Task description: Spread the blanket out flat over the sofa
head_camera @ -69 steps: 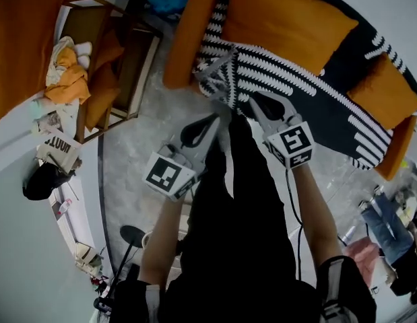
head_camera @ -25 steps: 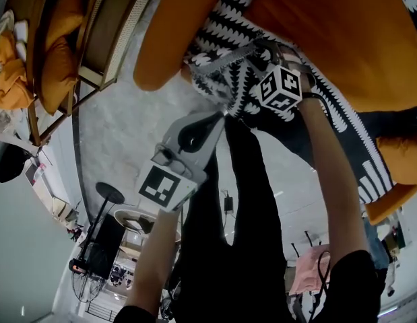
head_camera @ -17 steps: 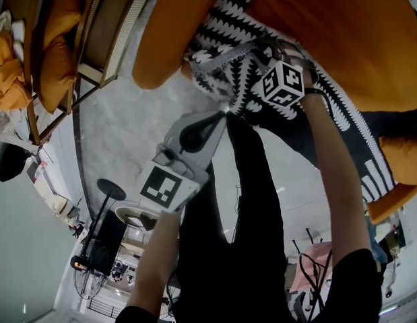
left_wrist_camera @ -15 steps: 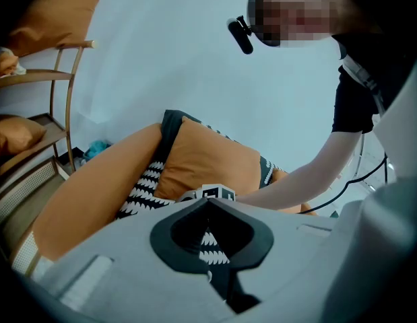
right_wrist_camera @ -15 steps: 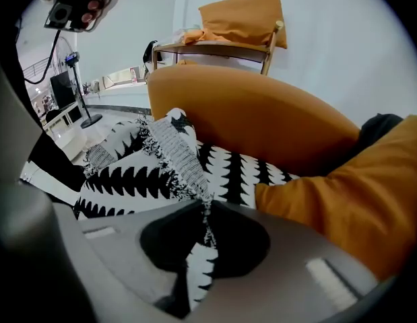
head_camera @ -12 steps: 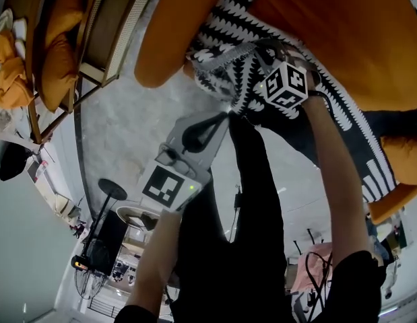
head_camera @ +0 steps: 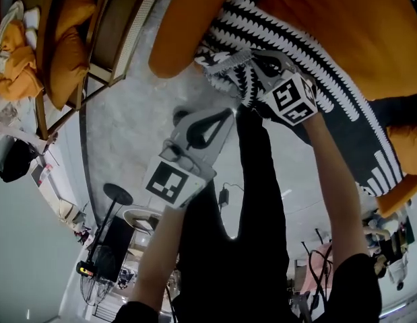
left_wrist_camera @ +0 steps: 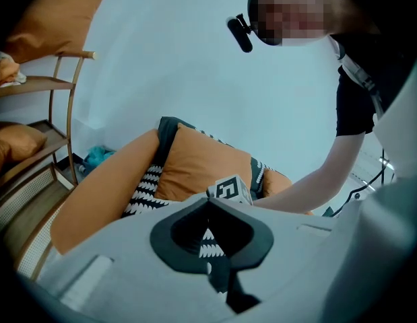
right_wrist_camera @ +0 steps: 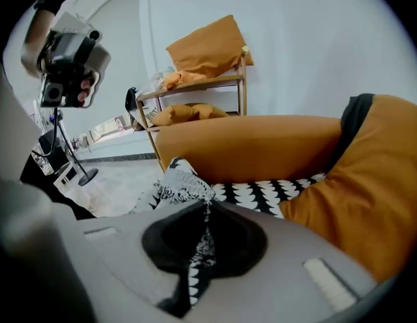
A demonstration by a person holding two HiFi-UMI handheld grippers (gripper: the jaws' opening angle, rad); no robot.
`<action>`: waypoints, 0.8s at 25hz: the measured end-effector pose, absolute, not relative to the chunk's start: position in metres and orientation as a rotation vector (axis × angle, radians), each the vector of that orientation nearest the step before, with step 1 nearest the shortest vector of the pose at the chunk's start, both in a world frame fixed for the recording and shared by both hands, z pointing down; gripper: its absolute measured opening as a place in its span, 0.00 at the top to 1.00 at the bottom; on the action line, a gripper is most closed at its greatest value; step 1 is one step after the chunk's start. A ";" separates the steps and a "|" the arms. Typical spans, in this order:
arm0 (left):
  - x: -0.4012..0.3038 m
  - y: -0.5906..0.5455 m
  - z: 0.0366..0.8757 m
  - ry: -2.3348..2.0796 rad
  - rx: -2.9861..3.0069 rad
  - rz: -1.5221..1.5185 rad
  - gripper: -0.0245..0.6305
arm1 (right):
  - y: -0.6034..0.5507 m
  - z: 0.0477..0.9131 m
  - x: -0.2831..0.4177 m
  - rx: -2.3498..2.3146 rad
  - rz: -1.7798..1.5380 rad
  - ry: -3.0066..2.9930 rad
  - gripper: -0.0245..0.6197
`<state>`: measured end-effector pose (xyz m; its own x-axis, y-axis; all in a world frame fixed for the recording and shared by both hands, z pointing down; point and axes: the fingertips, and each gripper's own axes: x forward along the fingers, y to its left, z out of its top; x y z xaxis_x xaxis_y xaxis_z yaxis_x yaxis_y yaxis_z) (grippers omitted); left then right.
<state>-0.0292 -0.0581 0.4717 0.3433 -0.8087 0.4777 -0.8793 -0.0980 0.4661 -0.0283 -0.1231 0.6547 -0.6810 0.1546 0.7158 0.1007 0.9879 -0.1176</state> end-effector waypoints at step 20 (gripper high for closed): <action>-0.122 0.081 0.454 -1.314 2.134 0.140 0.95 | 0.058 0.639 -0.111 0.058 0.413 -2.306 0.95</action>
<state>-0.1224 0.0807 0.4540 0.4992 -0.7715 0.3945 -0.8371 -0.3119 0.4494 -0.1106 0.0580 0.6393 -0.6967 0.0851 0.7123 -0.1672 0.9463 -0.2767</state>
